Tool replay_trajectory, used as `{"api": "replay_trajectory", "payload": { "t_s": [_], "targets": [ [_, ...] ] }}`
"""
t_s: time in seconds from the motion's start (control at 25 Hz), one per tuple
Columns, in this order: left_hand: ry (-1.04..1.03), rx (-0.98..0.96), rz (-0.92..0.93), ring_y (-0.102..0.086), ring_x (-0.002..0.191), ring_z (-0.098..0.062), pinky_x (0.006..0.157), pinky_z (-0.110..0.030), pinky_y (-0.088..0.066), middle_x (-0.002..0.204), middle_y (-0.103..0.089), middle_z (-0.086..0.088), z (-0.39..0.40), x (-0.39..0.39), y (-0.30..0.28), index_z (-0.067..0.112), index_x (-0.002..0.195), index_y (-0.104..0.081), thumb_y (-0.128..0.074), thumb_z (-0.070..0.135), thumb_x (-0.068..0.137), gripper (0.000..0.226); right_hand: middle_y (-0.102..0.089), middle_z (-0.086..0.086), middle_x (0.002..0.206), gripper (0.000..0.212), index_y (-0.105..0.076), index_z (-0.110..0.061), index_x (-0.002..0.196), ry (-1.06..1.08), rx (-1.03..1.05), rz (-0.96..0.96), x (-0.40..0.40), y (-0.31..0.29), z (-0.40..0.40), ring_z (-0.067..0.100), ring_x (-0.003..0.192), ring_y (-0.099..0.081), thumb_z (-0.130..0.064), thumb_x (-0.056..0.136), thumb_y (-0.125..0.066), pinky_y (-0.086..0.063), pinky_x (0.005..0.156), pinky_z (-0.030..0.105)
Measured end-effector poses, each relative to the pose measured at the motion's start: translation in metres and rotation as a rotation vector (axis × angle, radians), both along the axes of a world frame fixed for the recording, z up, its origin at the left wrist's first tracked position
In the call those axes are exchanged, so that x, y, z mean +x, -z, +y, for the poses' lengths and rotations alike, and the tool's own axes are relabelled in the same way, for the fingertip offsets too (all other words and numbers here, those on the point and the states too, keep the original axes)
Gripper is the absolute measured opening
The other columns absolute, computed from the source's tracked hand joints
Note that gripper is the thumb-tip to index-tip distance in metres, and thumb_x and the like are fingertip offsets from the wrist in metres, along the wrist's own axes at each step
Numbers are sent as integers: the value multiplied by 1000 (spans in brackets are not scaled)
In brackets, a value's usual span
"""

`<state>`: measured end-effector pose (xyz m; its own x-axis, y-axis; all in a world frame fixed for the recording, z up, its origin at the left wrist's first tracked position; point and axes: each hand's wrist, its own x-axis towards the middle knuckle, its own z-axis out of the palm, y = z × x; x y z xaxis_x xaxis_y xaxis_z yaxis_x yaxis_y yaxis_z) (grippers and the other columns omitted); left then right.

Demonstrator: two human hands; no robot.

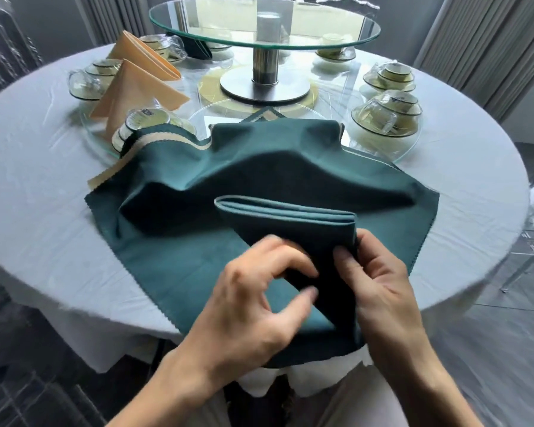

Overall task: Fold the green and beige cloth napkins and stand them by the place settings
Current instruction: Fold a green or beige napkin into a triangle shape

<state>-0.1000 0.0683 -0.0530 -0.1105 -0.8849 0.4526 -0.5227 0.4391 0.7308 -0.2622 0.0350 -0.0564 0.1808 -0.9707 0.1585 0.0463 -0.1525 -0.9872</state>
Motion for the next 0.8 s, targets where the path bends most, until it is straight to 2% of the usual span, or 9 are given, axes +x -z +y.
{"api": "replay_trajectory", "payload": {
  "t_s": [0.08,0.16,0.2,0.28,0.36,0.44,0.52,0.68,0.8],
  "targets": [
    [-229,-176,-188,-55,113,-15,97,-30,-41,120,-58,5,-5,13,-1,19,113,-65,-76,17,75,39,-65,18,92,15,-66,-11,99,-207,-31,152,-19,-4,-15,16,84,-57,-14,93,-52,-44,78,34],
    [-152,-15,-216,-50,124,-13,106,-33,-36,132,-54,8,-13,31,-3,30,135,-51,-74,25,74,66,-58,24,88,19,-63,-2,99,-411,13,237,-30,-12,-29,19,82,-52,-13,90,-50,-39,74,34],
    [2,179,-100,-56,118,-13,105,-35,-40,126,-59,8,-18,38,-4,36,139,-46,-73,26,75,70,-57,23,86,20,-61,2,99,-479,55,243,-32,-17,-36,19,82,-51,-11,88,-51,-39,72,33],
    [251,491,226,-63,87,-18,86,-39,-49,98,-68,1,-24,41,-1,38,133,-52,-73,24,78,60,-61,16,86,22,-61,5,99,-508,133,246,-31,-21,-52,18,82,-55,-8,84,-51,-43,72,29],
    [111,517,282,-56,69,-15,71,-34,-48,82,-64,5,-29,36,17,35,124,-60,-73,26,78,49,-68,9,92,22,-64,-7,101,-349,50,447,-20,-10,-66,16,83,-60,-8,83,-51,-46,78,33],
    [-171,358,-107,-57,77,-9,76,-32,-48,92,-62,13,-33,30,40,34,126,-60,-70,33,81,46,-68,1,105,32,-62,-19,112,-25,-188,876,-2,13,-66,20,92,-62,-13,86,-46,-47,83,38],
    [-269,173,-414,-58,104,-16,88,-39,-49,118,-62,8,-32,23,61,23,134,-56,-56,38,86,51,-64,4,121,44,-59,-17,124,109,-430,1103,25,38,-45,29,105,-61,-21,83,-42,-48,90,43],
    [-234,115,-653,-48,135,-21,107,-55,-41,146,-51,-1,-21,22,85,16,144,-48,-34,36,96,54,-49,5,147,54,-51,-16,141,54,-501,1269,35,77,-22,28,135,-45,-37,94,-33,-27,110,44],
    [-259,119,-702,-38,142,-19,113,-51,-30,153,-44,2,-16,21,88,17,150,-40,-28,41,100,57,-32,0,157,62,-35,-24,151,109,-412,1401,-6,80,-31,25,145,-29,-50,96,-20,-12,115,42]
  ]
}}
